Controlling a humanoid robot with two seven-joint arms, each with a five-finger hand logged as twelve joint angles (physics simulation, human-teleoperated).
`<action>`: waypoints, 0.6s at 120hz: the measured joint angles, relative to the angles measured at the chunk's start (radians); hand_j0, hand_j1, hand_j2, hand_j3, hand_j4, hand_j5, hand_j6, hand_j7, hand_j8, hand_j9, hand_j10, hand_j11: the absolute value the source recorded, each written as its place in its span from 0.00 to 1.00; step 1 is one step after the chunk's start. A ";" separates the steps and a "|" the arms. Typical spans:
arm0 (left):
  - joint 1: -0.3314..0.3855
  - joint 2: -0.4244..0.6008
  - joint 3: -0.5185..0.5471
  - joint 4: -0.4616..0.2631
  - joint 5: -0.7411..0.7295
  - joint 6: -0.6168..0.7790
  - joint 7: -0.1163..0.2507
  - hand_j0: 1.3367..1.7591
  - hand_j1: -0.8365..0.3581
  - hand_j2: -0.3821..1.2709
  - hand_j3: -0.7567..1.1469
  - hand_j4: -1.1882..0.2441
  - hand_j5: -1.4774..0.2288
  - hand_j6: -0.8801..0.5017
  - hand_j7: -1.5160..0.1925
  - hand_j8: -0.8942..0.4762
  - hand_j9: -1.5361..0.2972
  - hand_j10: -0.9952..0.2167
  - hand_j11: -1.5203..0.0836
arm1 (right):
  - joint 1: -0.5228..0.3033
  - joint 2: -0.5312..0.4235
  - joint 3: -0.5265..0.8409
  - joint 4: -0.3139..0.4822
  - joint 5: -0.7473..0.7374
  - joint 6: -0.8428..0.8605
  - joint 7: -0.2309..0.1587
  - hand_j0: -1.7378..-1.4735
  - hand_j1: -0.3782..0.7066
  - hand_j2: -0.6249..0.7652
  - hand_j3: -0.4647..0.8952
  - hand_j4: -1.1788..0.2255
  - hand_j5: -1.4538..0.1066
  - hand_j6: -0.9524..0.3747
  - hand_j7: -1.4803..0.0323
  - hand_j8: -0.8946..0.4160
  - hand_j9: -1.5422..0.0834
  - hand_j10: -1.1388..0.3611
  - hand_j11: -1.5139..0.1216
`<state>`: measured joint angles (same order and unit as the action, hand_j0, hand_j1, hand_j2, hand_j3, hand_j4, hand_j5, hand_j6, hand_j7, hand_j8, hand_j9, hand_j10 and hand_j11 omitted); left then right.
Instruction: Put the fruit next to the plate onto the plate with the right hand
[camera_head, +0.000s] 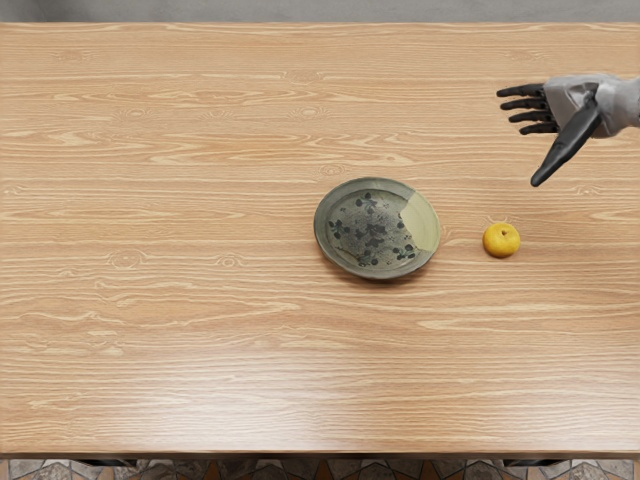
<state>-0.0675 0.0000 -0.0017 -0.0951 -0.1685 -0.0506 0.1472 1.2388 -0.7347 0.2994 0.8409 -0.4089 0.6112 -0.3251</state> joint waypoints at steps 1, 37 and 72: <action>0.000 0.000 0.000 0.000 0.000 0.000 0.000 0.76 0.97 0.23 0.40 0.81 0.85 0.62 0.87 0.64 0.82 0.80 0.93 | 0.000 0.000 0.000 0.003 -0.011 0.000 0.000 0.30 0.03 0.45 0.34 0.84 0.93 0.72 0.98 0.68 0.95 0.76 0.93; 0.000 0.000 0.000 0.000 0.000 0.000 0.000 0.76 0.97 0.23 0.40 0.81 0.85 0.62 0.87 0.64 0.82 0.80 0.93 | 0.003 0.001 0.000 0.089 -0.274 0.000 0.003 0.30 0.03 0.45 0.34 0.84 0.93 0.72 0.98 0.68 0.95 0.76 0.93; 0.000 0.000 0.000 0.000 0.000 0.000 0.000 0.76 0.97 0.23 0.40 0.81 0.85 0.62 0.87 0.64 0.82 0.80 0.93 | -0.012 -0.025 -0.031 0.223 -0.368 -0.010 0.002 0.30 0.03 0.45 0.34 0.84 0.93 0.71 0.98 0.68 0.95 0.76 0.93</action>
<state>-0.0675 0.0000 -0.0017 -0.0952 -0.1683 -0.0506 0.1472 1.2271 -0.7600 0.2681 1.0638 -0.7774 0.6015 -0.3235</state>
